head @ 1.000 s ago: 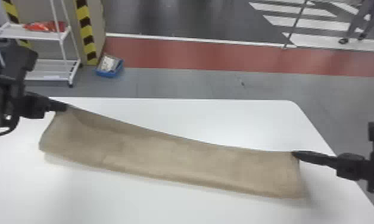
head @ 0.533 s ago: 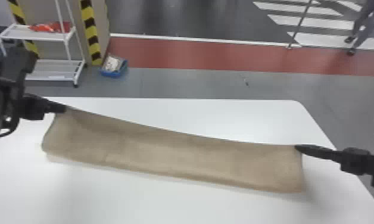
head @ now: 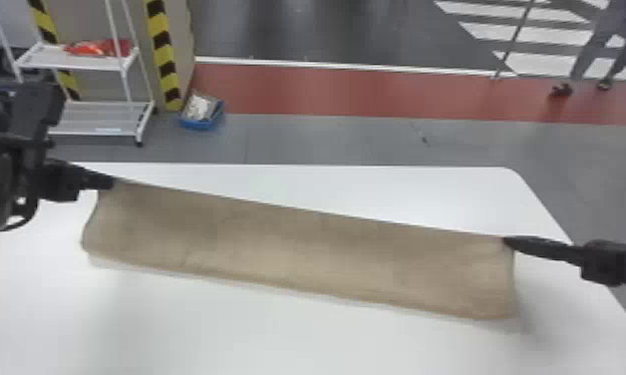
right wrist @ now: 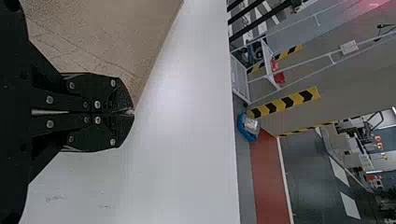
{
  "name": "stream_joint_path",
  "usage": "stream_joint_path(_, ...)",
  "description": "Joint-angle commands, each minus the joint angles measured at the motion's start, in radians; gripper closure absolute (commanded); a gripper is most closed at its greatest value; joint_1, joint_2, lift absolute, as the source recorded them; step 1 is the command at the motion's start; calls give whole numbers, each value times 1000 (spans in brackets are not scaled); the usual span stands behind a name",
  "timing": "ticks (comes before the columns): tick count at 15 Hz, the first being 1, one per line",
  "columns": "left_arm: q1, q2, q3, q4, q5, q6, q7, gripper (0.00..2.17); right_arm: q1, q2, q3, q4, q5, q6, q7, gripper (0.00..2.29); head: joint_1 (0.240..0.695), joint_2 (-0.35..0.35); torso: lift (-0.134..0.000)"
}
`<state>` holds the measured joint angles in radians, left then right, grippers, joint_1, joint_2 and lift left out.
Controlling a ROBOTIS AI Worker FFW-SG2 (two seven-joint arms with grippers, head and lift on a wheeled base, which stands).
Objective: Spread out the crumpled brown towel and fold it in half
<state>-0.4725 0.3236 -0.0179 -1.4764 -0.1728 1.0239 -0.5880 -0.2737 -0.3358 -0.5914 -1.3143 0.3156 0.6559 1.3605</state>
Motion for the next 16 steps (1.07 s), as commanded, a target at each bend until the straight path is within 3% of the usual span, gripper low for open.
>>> stream_joint_path(1,-3,-1,1,15,-1,-18,0,1700,-7,0,16,18,11,-3,-7,1193,695,-108,-124)
stream_joint_path(3,-1,-3,0,21,-4,-24,5,1700,-16,1,24,41,23,-9,-26,1166,695,-105,-124)
stream_joint_path(4,-1,-6,-2,24,-7,-31,10,1514,-16,4,27,43,28,-3,-49,643,695,-105,-124)
stream_joint_path(5,3,-9,-4,24,-8,-40,34,576,-16,14,24,43,28,-3,-86,12,695,-105,-124)
stream_joint_path(6,11,-11,-7,22,-10,-58,39,-2,-16,17,21,43,25,-3,-98,-2,695,-106,-124)
stream_joint_path(16,55,-9,38,-8,-10,-77,43,19,53,40,-5,-75,-52,43,-95,33,695,-98,-124)
